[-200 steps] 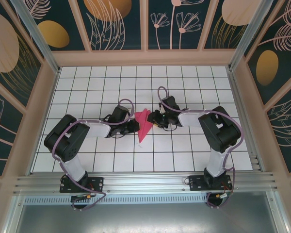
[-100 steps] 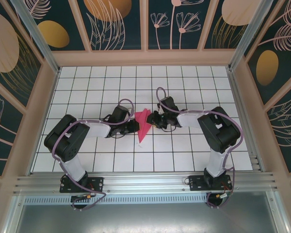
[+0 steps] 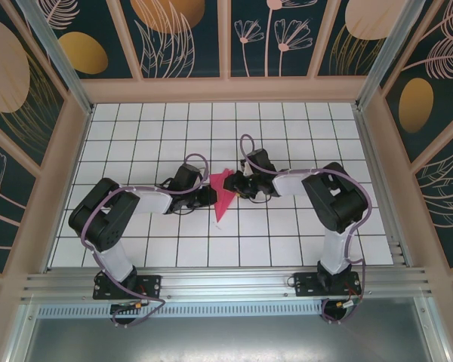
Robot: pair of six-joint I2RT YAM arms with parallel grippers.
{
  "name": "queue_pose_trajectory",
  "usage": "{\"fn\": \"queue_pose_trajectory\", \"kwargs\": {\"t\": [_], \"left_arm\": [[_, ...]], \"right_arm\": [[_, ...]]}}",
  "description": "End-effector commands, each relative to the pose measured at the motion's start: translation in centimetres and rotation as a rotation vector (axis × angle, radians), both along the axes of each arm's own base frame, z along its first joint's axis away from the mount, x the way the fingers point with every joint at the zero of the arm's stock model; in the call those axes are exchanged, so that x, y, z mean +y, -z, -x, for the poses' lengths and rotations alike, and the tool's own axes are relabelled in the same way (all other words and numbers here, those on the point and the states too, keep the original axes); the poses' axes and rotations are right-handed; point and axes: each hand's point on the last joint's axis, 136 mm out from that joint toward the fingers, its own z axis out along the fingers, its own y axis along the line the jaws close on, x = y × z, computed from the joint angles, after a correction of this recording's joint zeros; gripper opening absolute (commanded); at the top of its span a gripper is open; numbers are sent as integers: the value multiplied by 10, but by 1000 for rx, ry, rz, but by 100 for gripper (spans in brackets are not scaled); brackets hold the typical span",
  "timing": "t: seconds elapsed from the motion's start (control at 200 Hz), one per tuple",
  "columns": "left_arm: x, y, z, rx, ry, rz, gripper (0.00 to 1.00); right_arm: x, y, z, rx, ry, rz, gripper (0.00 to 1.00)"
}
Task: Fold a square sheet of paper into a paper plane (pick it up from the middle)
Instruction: Turn over the paper at the center of the table.
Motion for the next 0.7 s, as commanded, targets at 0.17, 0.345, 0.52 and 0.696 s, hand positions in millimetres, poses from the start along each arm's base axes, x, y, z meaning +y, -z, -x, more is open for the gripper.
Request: {"fn": "queue_pose_trajectory", "kwargs": {"t": [0.17,0.345,0.52,0.696], "left_arm": [[8,17,24,92,15,-43,14],[8,15,22,88,11,-40,14],[10,10,20,69,-5,-40,18],[13,-29,6,-43,-73,7,30]], "right_arm": [[18,-9,-9,-49,-64,-72,33],[22,-4,-11,-47,-77,-71,27],[22,-7,-12,-60,-85,-76,13],[14,-20,-17,-111,-76,-13,5]]}}
